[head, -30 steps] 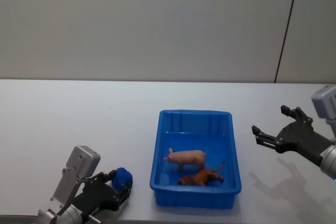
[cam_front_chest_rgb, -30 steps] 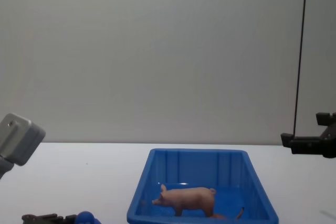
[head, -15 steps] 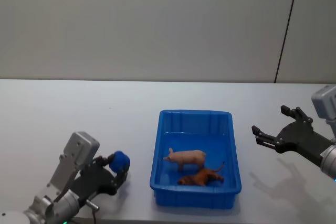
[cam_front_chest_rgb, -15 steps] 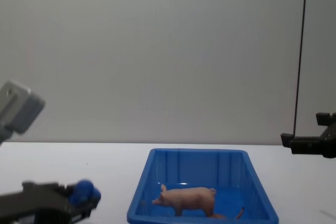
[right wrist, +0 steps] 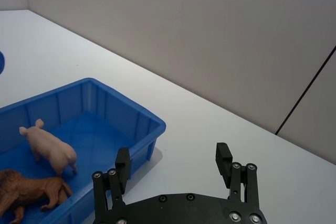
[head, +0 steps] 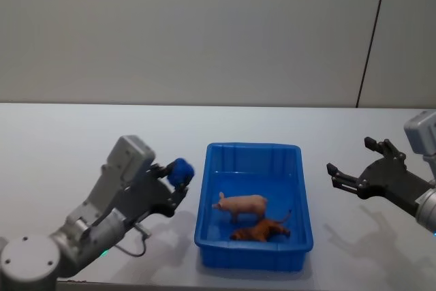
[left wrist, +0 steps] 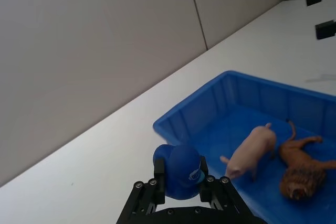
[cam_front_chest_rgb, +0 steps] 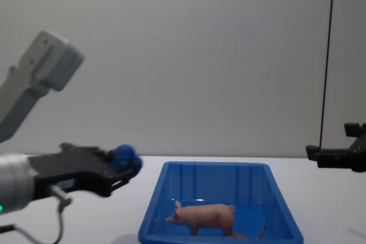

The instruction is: Pick up the two dolls from the table and place them into the box.

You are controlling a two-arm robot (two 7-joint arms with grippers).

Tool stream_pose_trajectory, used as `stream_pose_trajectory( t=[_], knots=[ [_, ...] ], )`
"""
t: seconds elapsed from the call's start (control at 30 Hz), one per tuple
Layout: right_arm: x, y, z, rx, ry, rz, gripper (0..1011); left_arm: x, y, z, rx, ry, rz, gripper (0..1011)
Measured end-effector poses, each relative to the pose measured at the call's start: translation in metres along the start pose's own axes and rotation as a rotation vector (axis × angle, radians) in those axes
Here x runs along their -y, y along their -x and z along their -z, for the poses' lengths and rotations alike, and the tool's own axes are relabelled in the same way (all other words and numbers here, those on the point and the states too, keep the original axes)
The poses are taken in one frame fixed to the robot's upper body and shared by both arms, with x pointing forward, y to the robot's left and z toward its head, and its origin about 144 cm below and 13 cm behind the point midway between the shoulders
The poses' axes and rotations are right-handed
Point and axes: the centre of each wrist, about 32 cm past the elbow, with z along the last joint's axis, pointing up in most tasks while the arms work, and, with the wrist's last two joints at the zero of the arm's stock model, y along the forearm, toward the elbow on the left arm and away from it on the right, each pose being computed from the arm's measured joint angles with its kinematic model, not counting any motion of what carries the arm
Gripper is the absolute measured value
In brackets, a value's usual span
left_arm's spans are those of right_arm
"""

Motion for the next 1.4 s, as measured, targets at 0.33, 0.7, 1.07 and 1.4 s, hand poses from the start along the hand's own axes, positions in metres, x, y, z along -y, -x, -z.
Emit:
stream_pose_trajectory(
  t=[0.33, 0.7, 1.07, 1.4],
  knots=[
    [0.000, 0.000, 0.000, 0.000, 0.000, 0.000, 1001, 0.041, 0.004, -0.016, 0.031, 0.061, 0.097, 312],
    [0.000, 0.000, 0.000, 0.000, 0.000, 0.000, 1001, 0.065, 0.012, -0.026, 0.055, 0.101, 0.154, 660],
    [0.000, 0.000, 0.000, 0.000, 0.000, 0.000, 1001, 0.062, 0.020, -0.033, 0.078, 0.130, 0.153, 970],
    [0.000, 0.000, 0.000, 0.000, 0.000, 0.000, 1001, 0.047, 0.024, -0.036, 0.097, 0.153, 0.121, 1002]
  ],
)
